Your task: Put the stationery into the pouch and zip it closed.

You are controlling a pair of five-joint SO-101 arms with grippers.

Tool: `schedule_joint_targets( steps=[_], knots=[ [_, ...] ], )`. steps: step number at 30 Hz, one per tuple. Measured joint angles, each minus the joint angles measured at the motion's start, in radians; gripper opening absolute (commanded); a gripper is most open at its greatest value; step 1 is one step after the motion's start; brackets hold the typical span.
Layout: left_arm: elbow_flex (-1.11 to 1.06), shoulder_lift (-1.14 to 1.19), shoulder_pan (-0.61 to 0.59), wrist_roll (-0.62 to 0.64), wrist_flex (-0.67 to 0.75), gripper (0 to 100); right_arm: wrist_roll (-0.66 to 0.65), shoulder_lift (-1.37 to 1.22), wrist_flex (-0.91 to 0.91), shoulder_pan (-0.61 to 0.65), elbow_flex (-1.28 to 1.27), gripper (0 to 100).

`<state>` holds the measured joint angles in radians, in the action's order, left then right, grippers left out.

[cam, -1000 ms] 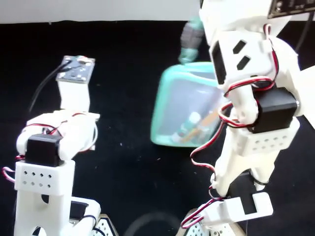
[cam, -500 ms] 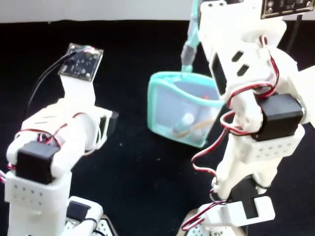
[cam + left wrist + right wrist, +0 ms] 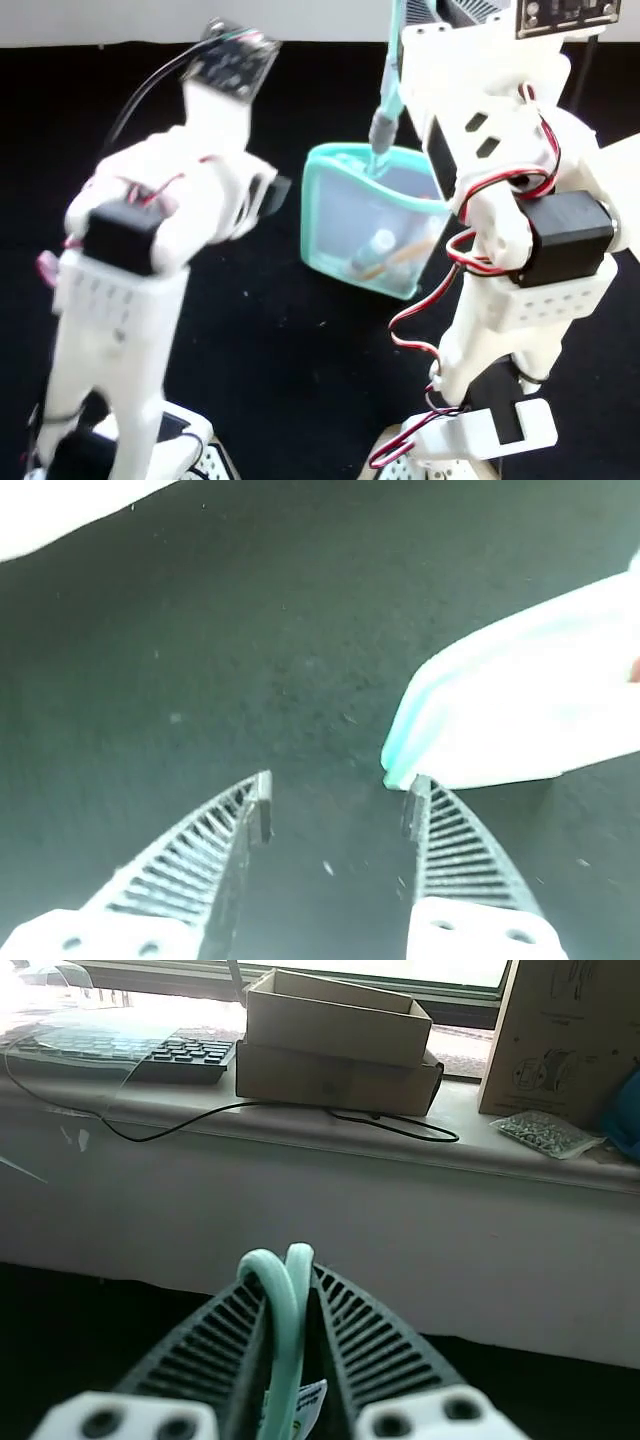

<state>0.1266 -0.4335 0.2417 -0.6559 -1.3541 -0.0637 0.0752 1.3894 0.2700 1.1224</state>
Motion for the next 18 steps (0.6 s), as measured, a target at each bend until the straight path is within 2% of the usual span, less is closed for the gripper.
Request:
schedule_joint_targets(
  steps=[7,18],
  knots=[
    [0.14,0.233,0.075,-0.041,0.005,23,0.0,0.0,0.008,-0.035,0.0,0.6],
    [0.152,0.293,0.1,-0.141,0.077,23,0.0,0.0,0.04,-0.069,0.002,0.6]
  ],
)
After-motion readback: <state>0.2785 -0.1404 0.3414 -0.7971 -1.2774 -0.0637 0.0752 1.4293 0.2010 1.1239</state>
